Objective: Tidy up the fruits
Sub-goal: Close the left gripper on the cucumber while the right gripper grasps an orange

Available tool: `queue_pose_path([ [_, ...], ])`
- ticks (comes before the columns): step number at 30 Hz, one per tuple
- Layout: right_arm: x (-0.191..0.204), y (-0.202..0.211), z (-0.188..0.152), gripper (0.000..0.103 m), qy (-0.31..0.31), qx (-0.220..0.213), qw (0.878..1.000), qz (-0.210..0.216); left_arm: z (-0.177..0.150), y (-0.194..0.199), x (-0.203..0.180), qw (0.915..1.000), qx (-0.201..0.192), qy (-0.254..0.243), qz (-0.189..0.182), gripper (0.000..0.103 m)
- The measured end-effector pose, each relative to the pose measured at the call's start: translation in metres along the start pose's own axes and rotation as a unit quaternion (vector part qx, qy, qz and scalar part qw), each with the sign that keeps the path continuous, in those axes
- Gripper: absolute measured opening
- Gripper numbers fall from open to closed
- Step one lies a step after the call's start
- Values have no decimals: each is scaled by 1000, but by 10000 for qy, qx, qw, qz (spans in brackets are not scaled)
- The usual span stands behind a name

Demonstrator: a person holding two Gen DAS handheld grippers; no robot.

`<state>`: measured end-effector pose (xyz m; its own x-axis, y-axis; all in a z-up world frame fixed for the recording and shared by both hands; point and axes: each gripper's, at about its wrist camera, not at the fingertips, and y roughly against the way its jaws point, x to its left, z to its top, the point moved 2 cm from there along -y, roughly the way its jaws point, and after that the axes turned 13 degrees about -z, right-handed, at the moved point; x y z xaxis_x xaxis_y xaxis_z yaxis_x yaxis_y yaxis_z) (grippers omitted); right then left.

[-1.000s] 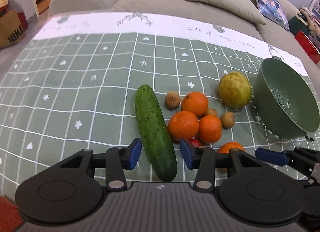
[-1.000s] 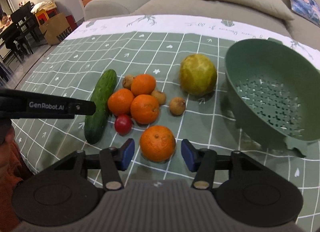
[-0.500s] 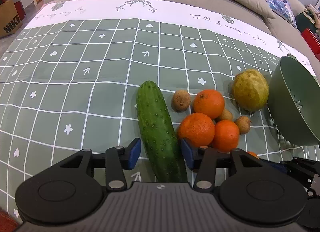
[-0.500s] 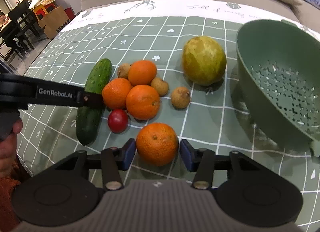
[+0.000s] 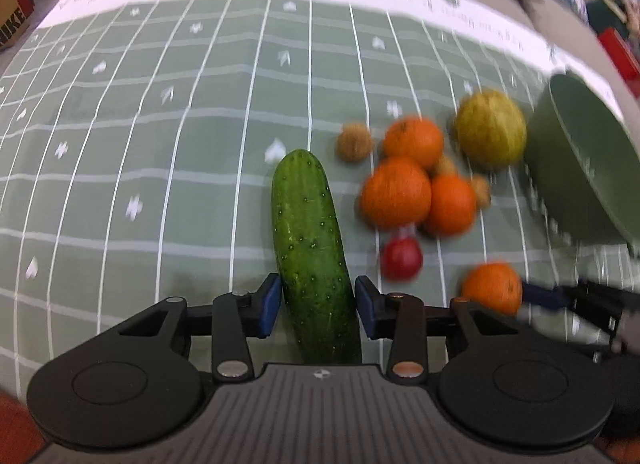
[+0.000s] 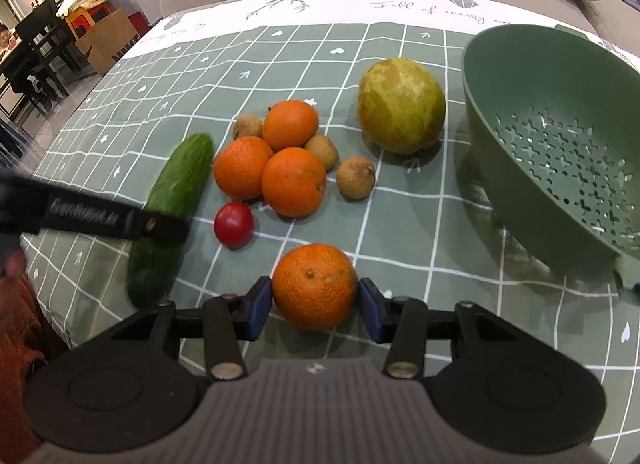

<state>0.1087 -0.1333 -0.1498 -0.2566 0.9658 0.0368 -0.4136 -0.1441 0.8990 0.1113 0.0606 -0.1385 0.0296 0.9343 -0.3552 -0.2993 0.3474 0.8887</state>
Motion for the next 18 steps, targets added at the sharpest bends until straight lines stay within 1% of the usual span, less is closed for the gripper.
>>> queue_pose_path([
  [1, 0, 0, -1, 44, -4, 4, 10000, 3, -4, 0, -2, 9999, 96, -52, 19, 45],
  [4, -1, 0, -3, 44, -27, -15, 10000, 0, -9, 0, -4, 9998, 22, -163, 100, 48],
  [6, -1, 0, -2, 45, -35, -26, 10000, -5, -6, 1, -5, 9996, -135, -169, 167, 54],
  [7, -1, 0, -2, 45, -23, -32, 10000, 7, -3, 1, -5, 9992, -284, -205, 180, 57],
  [10, -3, -2, -3, 45, -103, -40, 9999, 63, 4, 1, -6, 9980, -504, -246, 280, 57],
  [11, -3, -2, -3, 45, -138, -47, 9999, 90, 6, -1, -6, 9979, -531, -255, 278, 55],
  [13, -4, -3, -4, 45, -155, -71, 9998, 107, 7, -4, -4, 9978, -542, -235, 307, 43],
  [14, -3, -3, -4, 44, -128, -83, 9998, 95, 7, -5, -4, 9975, -570, -239, 336, 43],
  [18, -1, -1, -6, 43, -103, -126, 9999, 49, 5, 0, -2, 9974, -661, -169, 212, 42],
])
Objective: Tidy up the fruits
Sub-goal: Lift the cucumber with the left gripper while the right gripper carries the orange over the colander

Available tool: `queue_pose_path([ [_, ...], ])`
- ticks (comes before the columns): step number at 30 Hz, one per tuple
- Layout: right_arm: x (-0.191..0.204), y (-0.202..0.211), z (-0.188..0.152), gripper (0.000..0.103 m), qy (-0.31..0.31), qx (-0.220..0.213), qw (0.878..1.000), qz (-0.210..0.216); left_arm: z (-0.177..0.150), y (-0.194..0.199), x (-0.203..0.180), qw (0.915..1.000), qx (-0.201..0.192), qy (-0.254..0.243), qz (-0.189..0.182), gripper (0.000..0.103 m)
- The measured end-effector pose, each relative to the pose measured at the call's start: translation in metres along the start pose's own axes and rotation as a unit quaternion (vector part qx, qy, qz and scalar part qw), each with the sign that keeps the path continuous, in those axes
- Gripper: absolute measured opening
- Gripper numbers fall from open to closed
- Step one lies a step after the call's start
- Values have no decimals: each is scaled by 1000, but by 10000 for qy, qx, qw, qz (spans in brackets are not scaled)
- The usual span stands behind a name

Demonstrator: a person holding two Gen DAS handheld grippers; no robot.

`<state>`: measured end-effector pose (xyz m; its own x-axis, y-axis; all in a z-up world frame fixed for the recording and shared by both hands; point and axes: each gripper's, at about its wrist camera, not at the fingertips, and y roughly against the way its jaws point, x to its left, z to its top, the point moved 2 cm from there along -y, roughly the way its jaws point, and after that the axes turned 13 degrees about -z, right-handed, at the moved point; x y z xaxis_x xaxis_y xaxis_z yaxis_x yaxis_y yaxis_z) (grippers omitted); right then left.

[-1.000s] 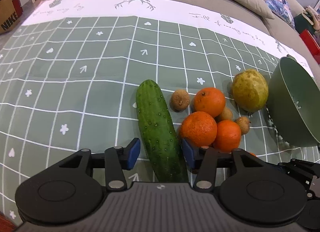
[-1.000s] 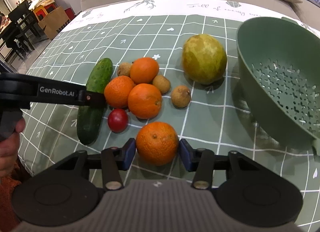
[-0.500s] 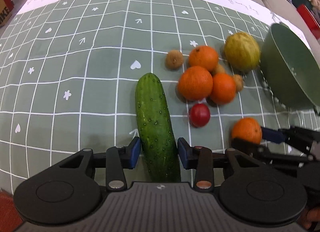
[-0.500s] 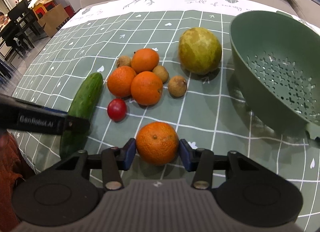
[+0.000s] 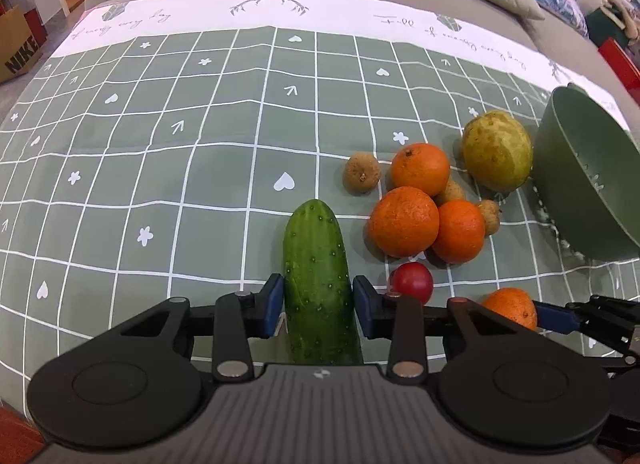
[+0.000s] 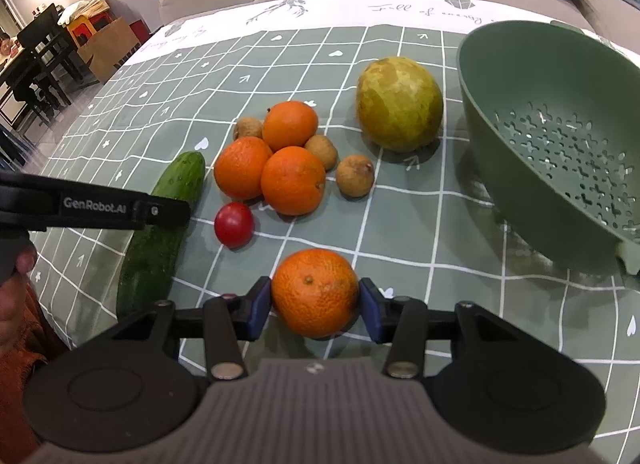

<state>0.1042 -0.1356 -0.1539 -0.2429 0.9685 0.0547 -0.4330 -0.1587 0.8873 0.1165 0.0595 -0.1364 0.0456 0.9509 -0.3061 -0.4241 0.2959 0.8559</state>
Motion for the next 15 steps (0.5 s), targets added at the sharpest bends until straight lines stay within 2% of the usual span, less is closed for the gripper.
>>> queue_pose_path([
  [9, -5, 28, -1, 43, -15, -373, 9993, 54, -13, 39, -26, 9988, -348, -355, -46, 41],
  [15, -12, 55, 1, 43, -10, -799, 9968, 45, -19, 64, -53, 9959, -575, -645, -274, 41],
])
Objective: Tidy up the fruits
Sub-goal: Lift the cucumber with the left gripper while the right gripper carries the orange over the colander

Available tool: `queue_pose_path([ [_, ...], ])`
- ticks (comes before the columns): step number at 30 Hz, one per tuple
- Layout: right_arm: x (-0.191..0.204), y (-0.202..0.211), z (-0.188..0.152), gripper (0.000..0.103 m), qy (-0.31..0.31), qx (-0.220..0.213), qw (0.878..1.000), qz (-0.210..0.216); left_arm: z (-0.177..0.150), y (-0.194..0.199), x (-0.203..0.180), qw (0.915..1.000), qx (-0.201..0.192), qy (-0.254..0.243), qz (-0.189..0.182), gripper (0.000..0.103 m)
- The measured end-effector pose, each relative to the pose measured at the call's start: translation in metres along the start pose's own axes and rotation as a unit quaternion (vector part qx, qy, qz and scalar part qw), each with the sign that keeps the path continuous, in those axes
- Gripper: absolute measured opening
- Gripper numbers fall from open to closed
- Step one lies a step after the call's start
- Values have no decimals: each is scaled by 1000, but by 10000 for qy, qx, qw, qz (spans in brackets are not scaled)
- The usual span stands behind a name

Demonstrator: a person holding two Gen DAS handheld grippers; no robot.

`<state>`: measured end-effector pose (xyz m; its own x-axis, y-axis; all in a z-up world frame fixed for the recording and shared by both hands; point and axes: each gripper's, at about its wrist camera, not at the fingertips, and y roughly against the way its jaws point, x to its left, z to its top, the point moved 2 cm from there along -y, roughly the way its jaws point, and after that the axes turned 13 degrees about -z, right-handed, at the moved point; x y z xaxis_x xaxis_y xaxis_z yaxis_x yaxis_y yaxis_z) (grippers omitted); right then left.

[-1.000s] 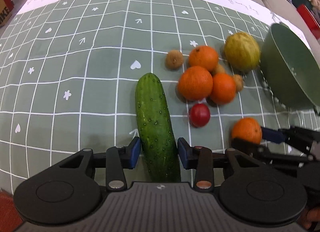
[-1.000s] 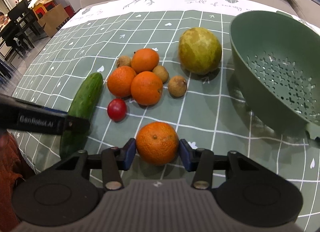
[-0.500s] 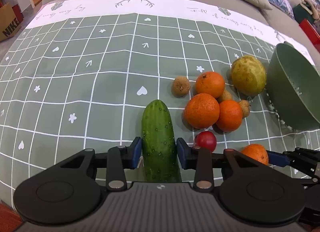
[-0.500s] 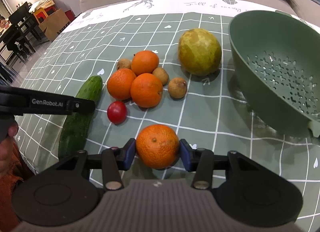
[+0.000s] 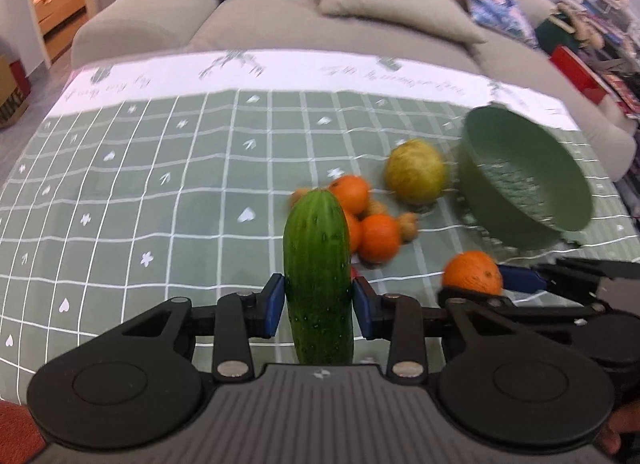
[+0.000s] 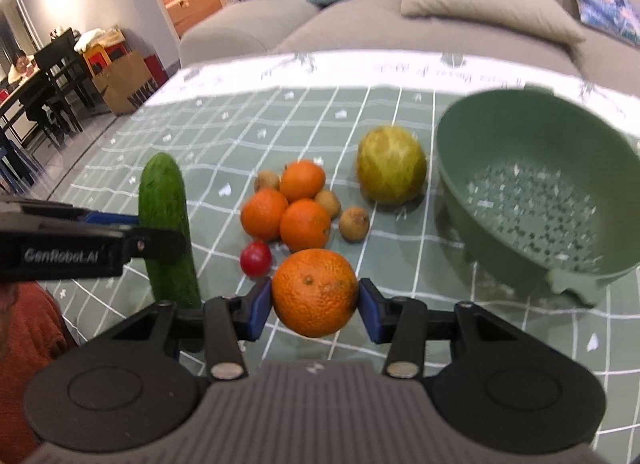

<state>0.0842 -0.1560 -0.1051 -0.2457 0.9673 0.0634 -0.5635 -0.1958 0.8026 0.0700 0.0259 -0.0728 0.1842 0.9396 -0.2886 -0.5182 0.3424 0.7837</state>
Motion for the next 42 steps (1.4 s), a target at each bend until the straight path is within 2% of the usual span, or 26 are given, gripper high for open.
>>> queue_pose_path([
  [6, -14, 26, 15, 43, 8, -388, 9992, -84, 21, 21, -36, 9982, -330, -341, -354, 40],
  [12, -45, 46, 37, 43, 132, -661, 9969, -403, 62, 23, -79, 9906, -562, -752, -992, 40],
  [17, -83, 40, 58, 43, 279, -610, 9952, -714, 92, 1, -108, 9834, -545, -799, -1538, 40],
  [22, -116, 19, 69, 43, 604, -396, 9911, -1122, 112, -45, -123, 9800, -260, -623, -1870, 40],
  [27, -140, -12, 66, 43, 790, 26, 9897, -1192, 112, -89, -123, 9783, 282, -403, -2015, 40],
  [30, -145, -27, 63, 43, 949, 214, 9882, -1184, 109, -103, -123, 9775, 507, -367, -2015, 40],
  [37, -148, -58, 64, 43, 1095, 428, 9869, -1108, 113, -135, -115, 9785, 834, -212, -1876, 40],
  [42, -149, -76, 68, 43, 1137, 566, 9853, -1140, 119, -148, -112, 9789, 860, -97, -1852, 41],
])
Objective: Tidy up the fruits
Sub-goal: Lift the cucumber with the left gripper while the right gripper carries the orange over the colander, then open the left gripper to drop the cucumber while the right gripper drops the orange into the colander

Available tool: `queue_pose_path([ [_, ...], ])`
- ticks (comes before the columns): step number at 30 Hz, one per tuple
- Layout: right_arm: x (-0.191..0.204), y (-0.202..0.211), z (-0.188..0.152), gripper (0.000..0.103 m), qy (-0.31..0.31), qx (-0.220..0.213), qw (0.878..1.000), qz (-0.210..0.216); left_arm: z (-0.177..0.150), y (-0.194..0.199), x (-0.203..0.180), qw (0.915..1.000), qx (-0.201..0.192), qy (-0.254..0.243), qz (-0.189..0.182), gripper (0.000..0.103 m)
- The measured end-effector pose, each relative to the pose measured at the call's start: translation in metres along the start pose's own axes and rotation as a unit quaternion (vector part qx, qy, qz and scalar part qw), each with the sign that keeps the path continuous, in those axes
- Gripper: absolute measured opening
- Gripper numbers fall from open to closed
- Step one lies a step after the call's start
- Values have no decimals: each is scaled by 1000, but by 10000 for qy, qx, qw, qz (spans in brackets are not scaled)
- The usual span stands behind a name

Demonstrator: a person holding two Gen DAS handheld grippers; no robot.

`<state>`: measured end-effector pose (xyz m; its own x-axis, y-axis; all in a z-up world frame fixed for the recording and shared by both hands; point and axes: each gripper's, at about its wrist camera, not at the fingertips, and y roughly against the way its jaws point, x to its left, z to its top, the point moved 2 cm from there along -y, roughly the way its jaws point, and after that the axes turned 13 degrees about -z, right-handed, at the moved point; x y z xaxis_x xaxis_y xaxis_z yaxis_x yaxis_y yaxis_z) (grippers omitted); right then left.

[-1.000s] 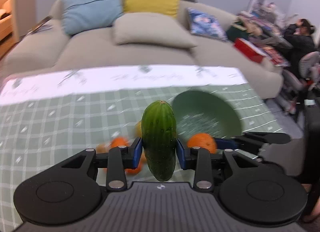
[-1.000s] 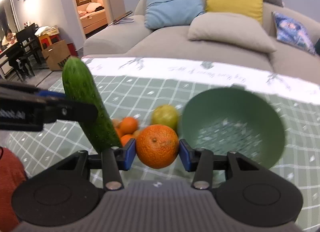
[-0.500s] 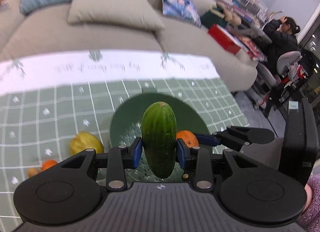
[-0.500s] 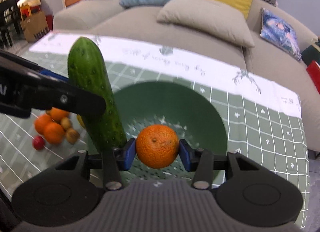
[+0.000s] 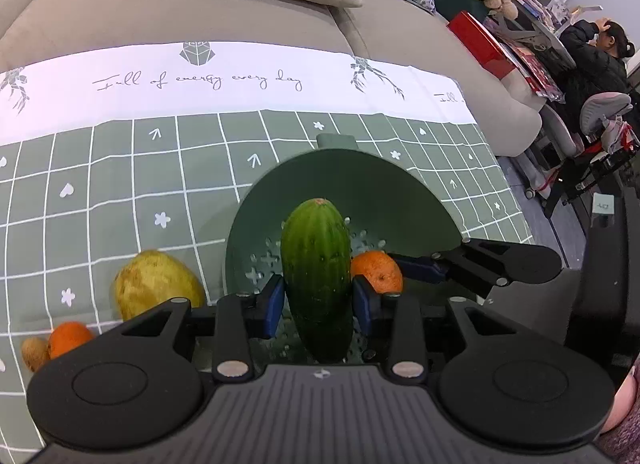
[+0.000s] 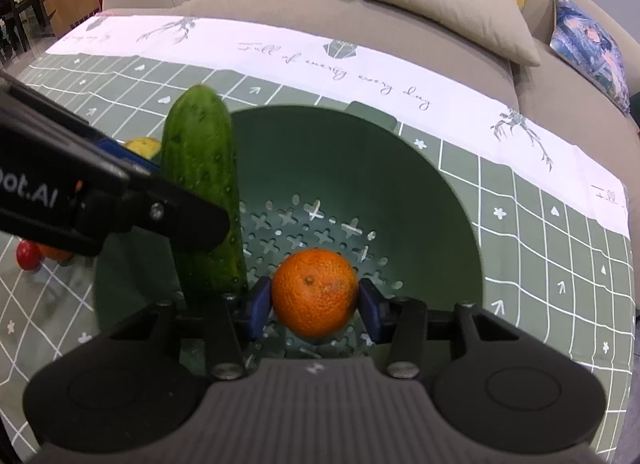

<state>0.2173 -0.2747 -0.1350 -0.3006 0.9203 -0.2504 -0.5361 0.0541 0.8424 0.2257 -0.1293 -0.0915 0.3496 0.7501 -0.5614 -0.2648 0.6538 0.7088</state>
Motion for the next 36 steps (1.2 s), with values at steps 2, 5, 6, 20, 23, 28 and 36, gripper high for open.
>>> queue_pose_path([
  [2, 1, -6, 3, 43, 36, 46, 10000, 8, 2, -3, 1, 10000, -4, -5, 22, 41],
  [5, 1, -13, 6, 43, 29, 85, 10000, -6, 6, -9, 5, 10000, -8, 32, 82, 42],
  [6, 1, -14, 7, 43, 26, 100, 9999, -7, 7, -10, 6, 9999, -7, 61, 81, 42],
  [20, 3, -24, 9, 48, 129, 199, 9997, -73, 7, -19, 9, 9993, 134, -113, 339, 49],
  [23, 2, -14, 12, 59, 137, 53, 9997, -184, 4, -12, 5, 9991, 103, -206, 350, 51],
  [28, 1, 5, 16, 63, 78, -80, 9995, -305, -3, 13, -6, 9986, -42, -406, 325, 51],
  [36, 12, 52, 16, 72, -207, -379, 9985, -349, -22, 64, -20, 9961, -401, -708, 349, 53],
])
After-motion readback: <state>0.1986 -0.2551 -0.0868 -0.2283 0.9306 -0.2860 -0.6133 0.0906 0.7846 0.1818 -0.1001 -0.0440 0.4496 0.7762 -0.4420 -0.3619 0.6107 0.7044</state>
